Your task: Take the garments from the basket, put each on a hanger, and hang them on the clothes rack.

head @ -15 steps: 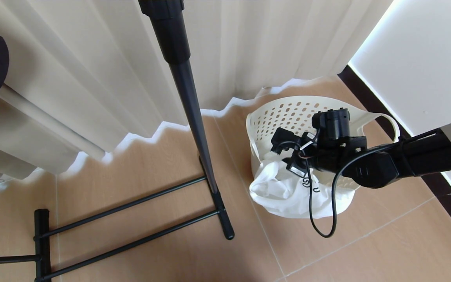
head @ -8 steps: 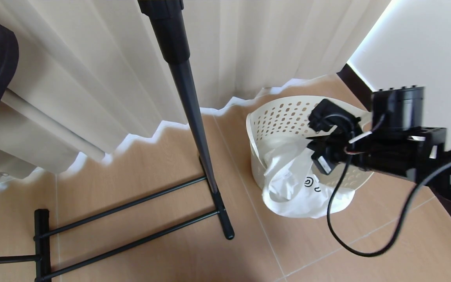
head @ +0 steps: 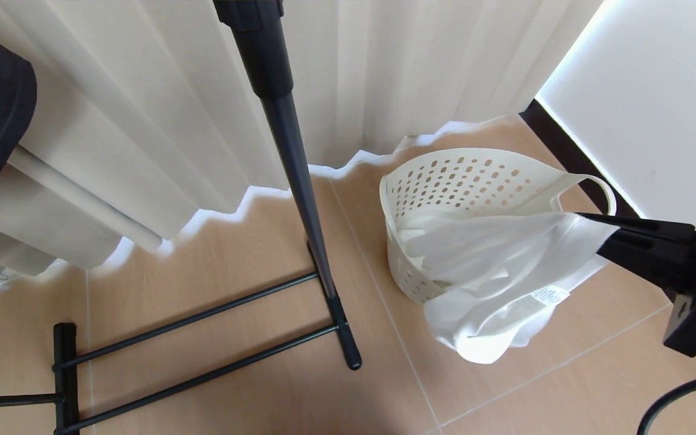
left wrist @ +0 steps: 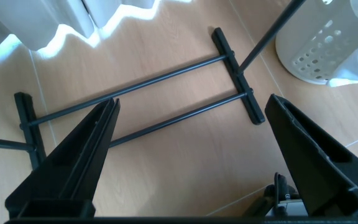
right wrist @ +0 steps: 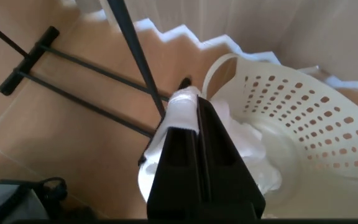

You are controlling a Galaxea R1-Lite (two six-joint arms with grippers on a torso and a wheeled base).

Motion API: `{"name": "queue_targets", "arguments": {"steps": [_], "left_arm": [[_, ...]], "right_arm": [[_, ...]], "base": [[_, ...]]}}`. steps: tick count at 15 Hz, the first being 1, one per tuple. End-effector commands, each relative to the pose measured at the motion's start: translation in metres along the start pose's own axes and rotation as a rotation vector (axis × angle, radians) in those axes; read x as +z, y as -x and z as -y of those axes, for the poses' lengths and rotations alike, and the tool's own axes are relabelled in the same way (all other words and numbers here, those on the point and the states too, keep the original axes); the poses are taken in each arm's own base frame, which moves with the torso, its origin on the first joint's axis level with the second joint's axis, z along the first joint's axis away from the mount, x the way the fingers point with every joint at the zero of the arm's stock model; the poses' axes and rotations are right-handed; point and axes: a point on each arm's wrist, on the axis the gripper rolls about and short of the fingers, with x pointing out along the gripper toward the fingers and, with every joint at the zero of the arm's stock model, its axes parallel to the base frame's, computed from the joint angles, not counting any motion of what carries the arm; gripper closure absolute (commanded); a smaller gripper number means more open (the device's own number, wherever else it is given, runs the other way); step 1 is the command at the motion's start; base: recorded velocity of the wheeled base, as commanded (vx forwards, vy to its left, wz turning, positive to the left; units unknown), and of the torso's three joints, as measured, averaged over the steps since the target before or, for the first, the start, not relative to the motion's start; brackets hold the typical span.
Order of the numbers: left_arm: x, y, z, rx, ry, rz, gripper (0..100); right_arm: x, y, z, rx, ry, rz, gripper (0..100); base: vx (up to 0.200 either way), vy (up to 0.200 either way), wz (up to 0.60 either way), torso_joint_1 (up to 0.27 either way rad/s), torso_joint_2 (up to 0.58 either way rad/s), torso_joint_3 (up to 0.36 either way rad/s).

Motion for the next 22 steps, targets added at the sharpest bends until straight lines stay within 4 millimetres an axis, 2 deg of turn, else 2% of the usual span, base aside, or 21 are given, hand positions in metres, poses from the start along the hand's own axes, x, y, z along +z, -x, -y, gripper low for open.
{"name": "queue_targets", "arguments": {"steps": [1,17,22], "left_arm": [[0.0000,0.0000,0.0000,0.000,0.001,0.000,0],[0.0000,0.0000,0.0000,0.000,0.001,0.000,0],[0.0000,0.0000,0.0000,0.000,0.002,0.000,0]], "right_arm": [[0.0045,0.0127,-0.0015,-0.006,0.007,0.049,100],[0.0006,0.0073,0.0044,-0.037,-0.036,0.021,100],[0.0012,0.0100,0.0042,-0.048,-0.032,0.049,100]], "base": [[0.000,0.000,0.00,0.000,0.00,0.000],[0.000,0.000,0.00,0.003,0.00,0.181],[0.000,0.000,0.00,0.004,-0.31,-0.122]]}}
